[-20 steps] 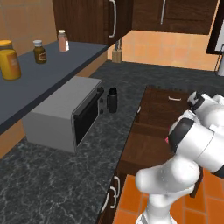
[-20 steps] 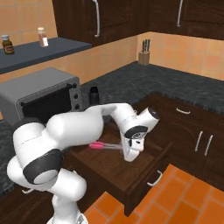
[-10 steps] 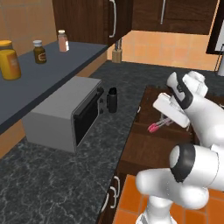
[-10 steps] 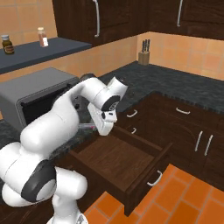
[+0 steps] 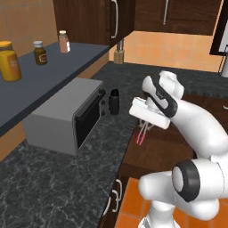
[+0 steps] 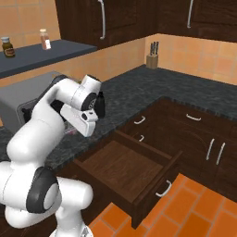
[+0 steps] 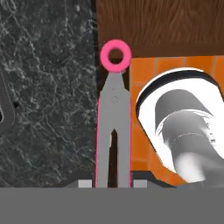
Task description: Pick the tongs from the drawer and place it on the counter.
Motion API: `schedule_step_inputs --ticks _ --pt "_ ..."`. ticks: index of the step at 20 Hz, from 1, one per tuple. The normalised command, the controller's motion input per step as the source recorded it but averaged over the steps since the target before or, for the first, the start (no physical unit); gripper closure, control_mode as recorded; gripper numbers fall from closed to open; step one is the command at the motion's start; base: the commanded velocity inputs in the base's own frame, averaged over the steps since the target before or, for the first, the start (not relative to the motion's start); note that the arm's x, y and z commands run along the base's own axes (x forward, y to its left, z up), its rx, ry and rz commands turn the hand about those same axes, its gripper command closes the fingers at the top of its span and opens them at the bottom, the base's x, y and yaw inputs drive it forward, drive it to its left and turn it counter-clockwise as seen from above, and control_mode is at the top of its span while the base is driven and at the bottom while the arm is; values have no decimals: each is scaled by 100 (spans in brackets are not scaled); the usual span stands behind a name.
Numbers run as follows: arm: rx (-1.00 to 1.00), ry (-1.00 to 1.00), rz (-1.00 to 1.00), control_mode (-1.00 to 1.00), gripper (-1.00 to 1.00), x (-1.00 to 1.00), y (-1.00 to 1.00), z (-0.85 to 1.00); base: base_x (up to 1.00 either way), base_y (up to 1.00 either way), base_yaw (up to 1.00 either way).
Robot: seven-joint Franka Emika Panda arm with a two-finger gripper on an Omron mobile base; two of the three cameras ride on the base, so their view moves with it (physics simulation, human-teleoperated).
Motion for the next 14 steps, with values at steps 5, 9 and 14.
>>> schedule_step_inputs --ticks 5,9,14 --pt "-3 -12 1 -100 100 31 96 -38 0 0 0" --pt "-2 -2 -3 -100 100 75 54 -55 0 0 0" --pt "0 0 1 -100 100 71 -4 -70 0 0 0"
